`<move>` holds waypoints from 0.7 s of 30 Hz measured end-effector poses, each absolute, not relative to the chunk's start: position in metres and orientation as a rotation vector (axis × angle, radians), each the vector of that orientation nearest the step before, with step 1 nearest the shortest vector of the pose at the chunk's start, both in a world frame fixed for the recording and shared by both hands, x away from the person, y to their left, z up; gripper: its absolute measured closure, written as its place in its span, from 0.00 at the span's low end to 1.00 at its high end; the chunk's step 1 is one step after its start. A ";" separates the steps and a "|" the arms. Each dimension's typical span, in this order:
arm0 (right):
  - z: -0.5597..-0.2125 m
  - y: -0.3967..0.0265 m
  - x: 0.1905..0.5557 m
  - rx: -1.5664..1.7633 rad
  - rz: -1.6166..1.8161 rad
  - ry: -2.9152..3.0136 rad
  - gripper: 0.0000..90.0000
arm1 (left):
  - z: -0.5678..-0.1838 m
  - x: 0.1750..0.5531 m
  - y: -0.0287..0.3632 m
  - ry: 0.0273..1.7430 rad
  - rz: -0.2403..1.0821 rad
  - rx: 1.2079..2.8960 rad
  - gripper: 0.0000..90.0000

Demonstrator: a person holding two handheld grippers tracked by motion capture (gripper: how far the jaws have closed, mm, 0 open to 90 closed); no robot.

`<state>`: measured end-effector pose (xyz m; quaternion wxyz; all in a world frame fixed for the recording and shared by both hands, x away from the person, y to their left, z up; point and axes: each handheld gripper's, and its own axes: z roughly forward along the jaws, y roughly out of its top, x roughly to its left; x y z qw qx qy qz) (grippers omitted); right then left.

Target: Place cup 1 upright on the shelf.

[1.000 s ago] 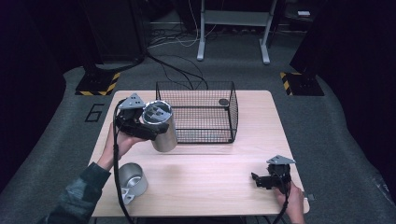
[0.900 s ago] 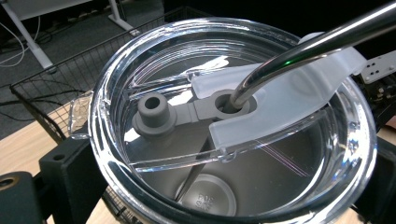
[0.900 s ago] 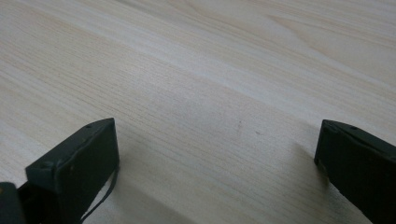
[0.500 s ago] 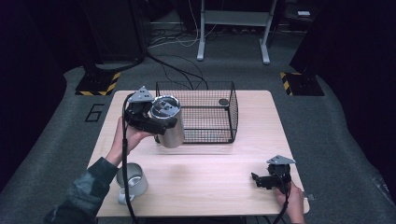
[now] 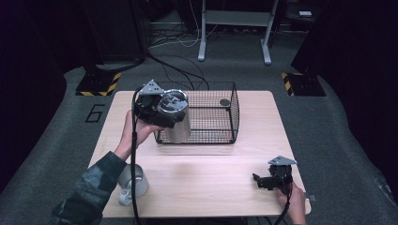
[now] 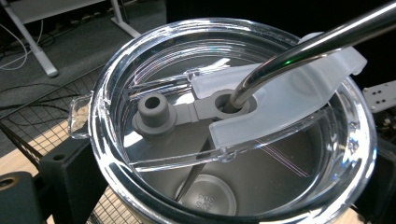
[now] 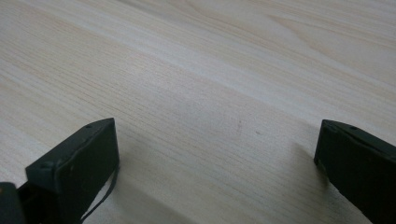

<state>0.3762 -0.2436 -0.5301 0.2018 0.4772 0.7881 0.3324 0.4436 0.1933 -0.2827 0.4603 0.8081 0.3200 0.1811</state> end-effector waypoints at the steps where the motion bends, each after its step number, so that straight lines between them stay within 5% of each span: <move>1: -0.530 -0.244 0.376 1.333 0.928 2.201 0.00 | -0.282 0.445 0.193 0.789 0.450 1.990 0.04; 21: -0.530 -0.244 0.376 1.332 0.936 2.198 0.00 | -0.277 0.473 0.177 0.822 0.472 1.985 0.04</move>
